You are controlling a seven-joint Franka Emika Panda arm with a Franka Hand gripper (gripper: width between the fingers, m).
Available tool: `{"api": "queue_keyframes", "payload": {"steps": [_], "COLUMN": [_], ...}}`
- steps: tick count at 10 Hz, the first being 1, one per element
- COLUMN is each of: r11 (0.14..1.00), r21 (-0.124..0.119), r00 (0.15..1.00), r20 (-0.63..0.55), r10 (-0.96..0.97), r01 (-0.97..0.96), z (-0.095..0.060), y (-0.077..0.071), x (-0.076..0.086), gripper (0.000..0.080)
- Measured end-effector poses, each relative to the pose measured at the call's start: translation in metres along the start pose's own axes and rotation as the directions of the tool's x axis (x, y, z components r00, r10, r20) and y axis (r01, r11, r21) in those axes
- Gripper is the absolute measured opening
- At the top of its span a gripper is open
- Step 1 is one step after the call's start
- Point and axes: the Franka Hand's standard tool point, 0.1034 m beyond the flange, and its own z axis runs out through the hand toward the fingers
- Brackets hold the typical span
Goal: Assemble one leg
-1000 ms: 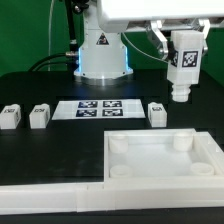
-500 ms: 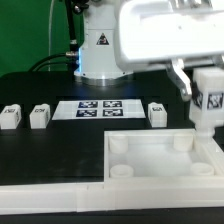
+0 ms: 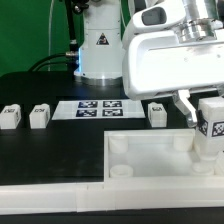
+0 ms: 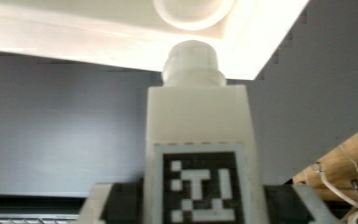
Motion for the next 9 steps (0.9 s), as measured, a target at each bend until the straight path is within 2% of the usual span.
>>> {"api": "queue_keyframes", "payload": {"steps": [4, 9], "r11": [1.000, 1.000], "r21": [0.001, 0.002], "r00": [1.000, 0.999], "r20": [0.028, 0.042], "r10": [0.000, 0.002], "r01": [0.000, -0.002], "z": [0.007, 0.015], "y": [0.000, 0.000], "x": [-0.018, -0.031], "gripper": [0.0292, 0.0292]}}
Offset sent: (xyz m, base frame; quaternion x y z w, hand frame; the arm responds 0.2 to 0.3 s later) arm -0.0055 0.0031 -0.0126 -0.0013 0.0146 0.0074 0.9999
